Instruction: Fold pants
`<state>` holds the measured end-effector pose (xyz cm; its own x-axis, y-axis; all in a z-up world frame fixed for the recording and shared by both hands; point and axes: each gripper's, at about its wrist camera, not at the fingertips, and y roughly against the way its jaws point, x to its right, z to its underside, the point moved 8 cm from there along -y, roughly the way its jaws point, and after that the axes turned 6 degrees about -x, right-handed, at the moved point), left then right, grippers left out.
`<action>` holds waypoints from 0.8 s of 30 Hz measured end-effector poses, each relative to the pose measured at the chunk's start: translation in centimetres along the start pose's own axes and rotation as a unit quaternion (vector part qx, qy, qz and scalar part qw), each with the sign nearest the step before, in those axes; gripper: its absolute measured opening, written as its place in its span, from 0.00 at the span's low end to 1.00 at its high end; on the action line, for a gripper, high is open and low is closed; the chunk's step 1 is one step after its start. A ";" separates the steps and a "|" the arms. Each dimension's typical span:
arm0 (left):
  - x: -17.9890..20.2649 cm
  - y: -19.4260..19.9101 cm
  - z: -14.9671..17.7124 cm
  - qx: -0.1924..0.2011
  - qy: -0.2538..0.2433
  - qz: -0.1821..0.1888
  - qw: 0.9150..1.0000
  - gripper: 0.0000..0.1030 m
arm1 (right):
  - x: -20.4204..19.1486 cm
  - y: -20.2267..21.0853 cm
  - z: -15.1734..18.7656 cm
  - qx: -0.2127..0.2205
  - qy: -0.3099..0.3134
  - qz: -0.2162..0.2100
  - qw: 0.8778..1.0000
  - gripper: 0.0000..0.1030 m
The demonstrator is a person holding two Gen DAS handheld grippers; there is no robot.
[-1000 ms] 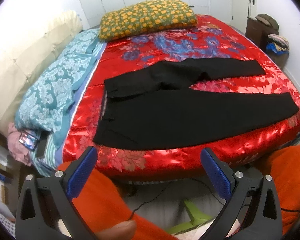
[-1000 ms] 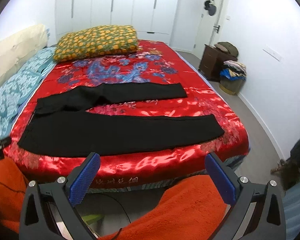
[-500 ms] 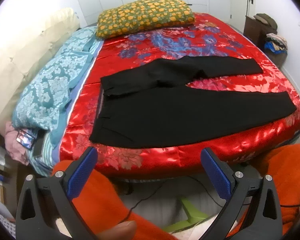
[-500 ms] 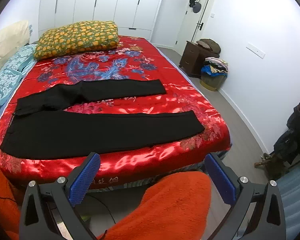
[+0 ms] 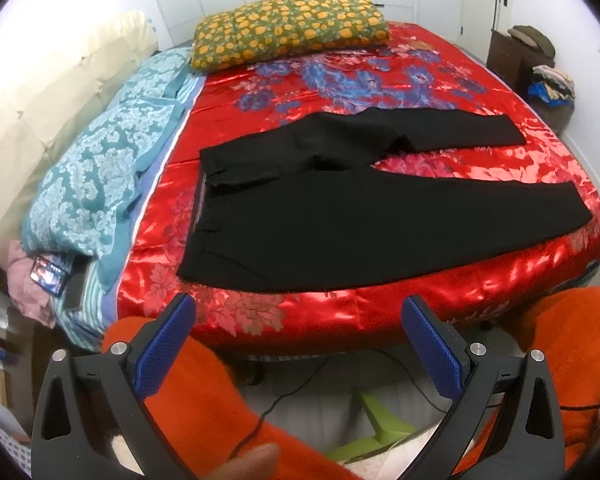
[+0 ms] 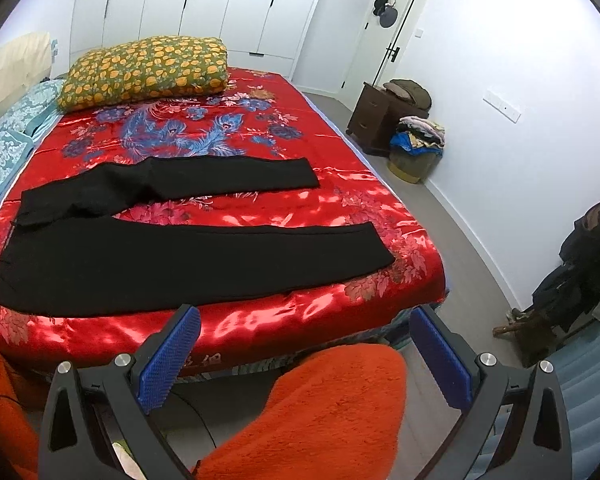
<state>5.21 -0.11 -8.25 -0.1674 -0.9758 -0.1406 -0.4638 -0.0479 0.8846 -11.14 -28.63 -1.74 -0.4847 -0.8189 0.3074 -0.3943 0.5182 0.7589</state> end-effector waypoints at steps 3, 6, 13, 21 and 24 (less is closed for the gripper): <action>0.1 0.0 0.1 -0.001 -0.002 0.000 1.000 0.99 | 0.1 0.0 -0.1 0.000 -0.001 0.002 1.000 1.00; 0.2 -0.1 0.1 -0.001 0.000 0.000 1.000 0.99 | 0.3 -0.1 -0.1 0.000 -0.003 0.006 1.000 1.00; -0.2 -0.1 0.2 0.001 0.002 0.000 1.000 0.99 | 0.1 -0.5 0.1 -0.005 -0.002 0.006 1.000 1.00; -0.5 0.0 0.1 0.001 0.004 -0.002 1.000 0.99 | -0.1 -0.5 0.2 -0.005 -0.003 0.004 1.000 1.00; -0.6 -0.1 0.1 0.000 0.003 -0.003 1.000 0.99 | -0.1 -0.5 0.2 -0.006 -0.004 0.003 1.000 1.00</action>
<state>5.23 0.48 -8.28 -0.1587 -0.9768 -0.1437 -0.4643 -0.0546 0.8840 -11.07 -28.74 -2.28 -0.4929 -0.8139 0.3076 -0.3818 0.5200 0.7641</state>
